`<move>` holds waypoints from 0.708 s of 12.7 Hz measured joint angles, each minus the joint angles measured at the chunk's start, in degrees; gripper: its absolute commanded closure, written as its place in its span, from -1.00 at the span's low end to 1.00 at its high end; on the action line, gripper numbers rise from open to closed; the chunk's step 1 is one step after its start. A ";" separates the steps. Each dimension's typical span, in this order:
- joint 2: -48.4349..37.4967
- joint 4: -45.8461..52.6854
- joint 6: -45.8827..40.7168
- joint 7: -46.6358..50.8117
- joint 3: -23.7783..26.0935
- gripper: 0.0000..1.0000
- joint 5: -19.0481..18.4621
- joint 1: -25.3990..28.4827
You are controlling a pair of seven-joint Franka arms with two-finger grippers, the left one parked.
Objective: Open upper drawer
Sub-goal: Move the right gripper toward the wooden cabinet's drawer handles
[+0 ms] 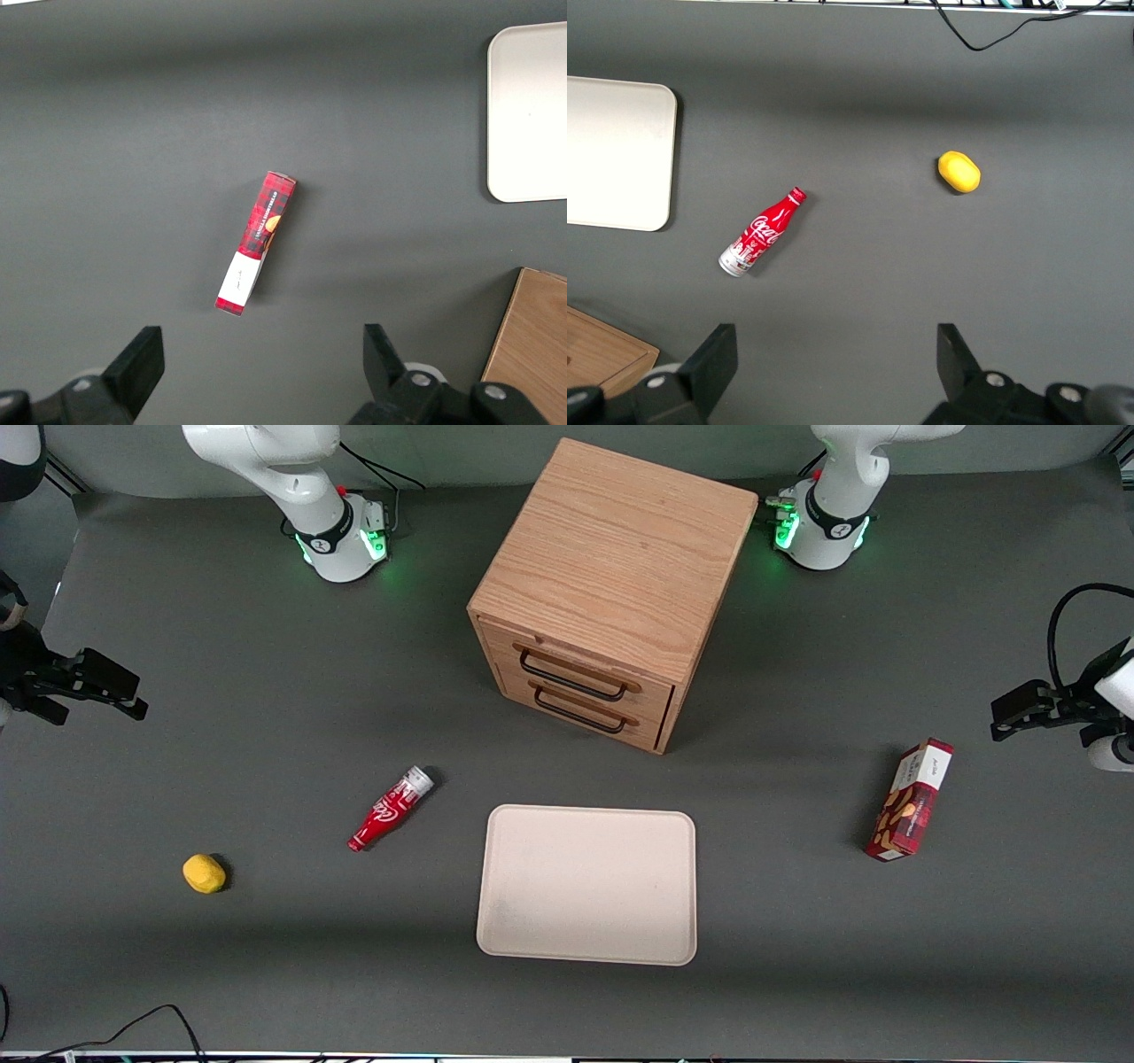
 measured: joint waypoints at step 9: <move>1.15 0.39 -5.20 -0.06 11.02 -1.00 4.85 0.67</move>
